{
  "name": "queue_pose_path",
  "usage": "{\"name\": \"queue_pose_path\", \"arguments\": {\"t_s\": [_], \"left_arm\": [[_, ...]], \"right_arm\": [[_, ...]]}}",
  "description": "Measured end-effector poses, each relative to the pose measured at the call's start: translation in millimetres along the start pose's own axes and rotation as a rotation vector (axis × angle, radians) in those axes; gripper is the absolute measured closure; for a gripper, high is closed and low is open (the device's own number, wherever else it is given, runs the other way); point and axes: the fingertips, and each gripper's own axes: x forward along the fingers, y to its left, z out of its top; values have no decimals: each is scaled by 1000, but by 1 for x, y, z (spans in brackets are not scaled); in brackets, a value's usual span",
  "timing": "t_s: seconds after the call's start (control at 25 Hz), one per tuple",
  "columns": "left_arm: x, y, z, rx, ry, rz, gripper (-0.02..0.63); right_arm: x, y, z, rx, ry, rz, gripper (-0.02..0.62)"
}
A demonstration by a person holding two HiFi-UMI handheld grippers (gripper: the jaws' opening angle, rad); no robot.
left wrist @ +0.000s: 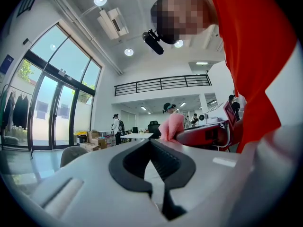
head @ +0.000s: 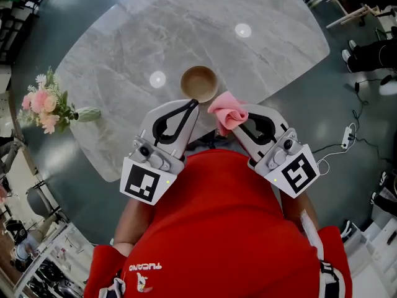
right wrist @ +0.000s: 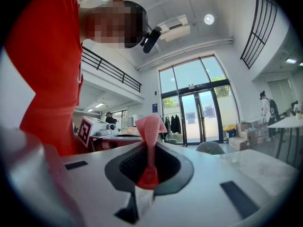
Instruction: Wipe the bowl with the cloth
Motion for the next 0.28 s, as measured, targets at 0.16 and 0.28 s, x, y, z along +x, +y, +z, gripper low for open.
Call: {"name": "queue_pose_path", "arguments": {"t_s": [0.16,0.28], "left_arm": [[3,-3,2,0,-2,-6,601],[4,-5,1,1,1,-9,601]], "right_arm": [[-3,-1,3,-1,-8,-2,575],[-5,-1,3,-3,-6,0,575]]}}
